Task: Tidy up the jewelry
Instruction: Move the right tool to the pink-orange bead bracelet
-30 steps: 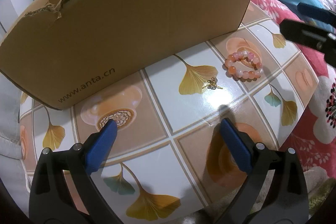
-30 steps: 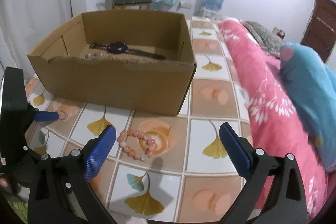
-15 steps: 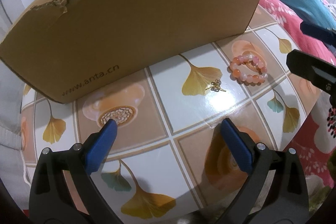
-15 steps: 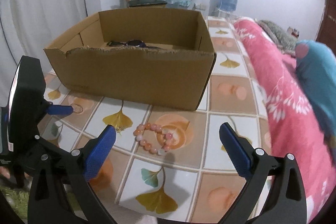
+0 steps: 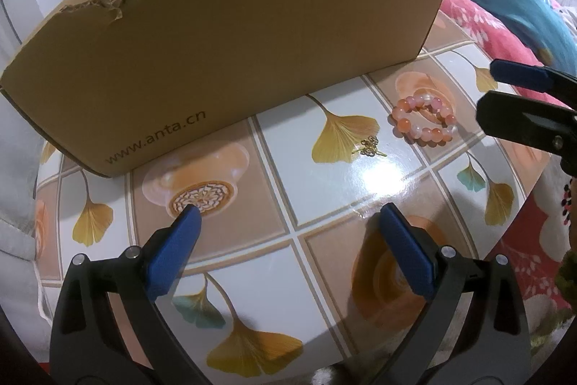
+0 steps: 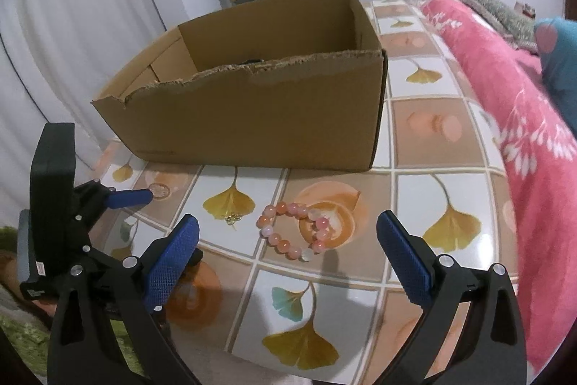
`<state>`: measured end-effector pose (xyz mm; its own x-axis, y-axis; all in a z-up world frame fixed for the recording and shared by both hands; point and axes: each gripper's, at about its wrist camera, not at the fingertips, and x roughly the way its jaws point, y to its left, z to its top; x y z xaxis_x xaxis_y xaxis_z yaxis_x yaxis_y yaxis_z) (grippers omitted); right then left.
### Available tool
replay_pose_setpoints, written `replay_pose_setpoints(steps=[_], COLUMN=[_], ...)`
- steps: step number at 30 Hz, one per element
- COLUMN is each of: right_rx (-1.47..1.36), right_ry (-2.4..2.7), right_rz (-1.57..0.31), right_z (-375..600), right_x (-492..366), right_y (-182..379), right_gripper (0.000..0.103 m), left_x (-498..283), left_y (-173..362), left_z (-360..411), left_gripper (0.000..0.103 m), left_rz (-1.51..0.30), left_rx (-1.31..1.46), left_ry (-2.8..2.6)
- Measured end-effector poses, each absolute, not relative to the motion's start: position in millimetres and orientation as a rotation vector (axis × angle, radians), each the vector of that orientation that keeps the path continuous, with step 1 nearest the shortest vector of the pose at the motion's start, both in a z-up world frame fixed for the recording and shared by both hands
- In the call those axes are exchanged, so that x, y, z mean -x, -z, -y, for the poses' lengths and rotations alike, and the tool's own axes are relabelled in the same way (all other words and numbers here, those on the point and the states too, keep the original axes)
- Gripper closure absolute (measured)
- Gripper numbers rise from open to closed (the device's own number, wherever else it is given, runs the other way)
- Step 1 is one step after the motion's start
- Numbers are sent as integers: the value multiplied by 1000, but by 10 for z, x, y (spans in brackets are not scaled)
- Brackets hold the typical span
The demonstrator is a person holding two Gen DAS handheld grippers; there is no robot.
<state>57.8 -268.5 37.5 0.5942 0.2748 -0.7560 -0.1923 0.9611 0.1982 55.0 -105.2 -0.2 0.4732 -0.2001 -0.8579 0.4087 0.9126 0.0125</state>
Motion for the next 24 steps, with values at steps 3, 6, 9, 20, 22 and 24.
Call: replay_pose_setpoints(steps=[3,6,9,20,22,24], right_rx=[-111,-120,-112,-29,-6,21], right_ry=[-286,-307,-331,-314,-303,-295], right_rz=[-887,-887,-903,-992,-1001,-1006], right_z=[2679,2649,2571,2366,2349,2314], right_x=[-596,-637,-678,-793,-787,-781], right_y=[-375,-362,-329,-154,-116,-86], right_gripper=[7,7,12,66,68,75], left_x=[-521,-495,-497,-481,-469,-483], left_y=[-3,-12,-12,-33,-34,-27], left_z=[997,885,760,592,593,677], left_gripper=[7,7,7,7,7,7], left_rz=[-996,-994,-990,-973,-970,-971], left_rx=[-220,-199,-186,-175,-177,-177], left_ry=[374,359,320,297,297,295])
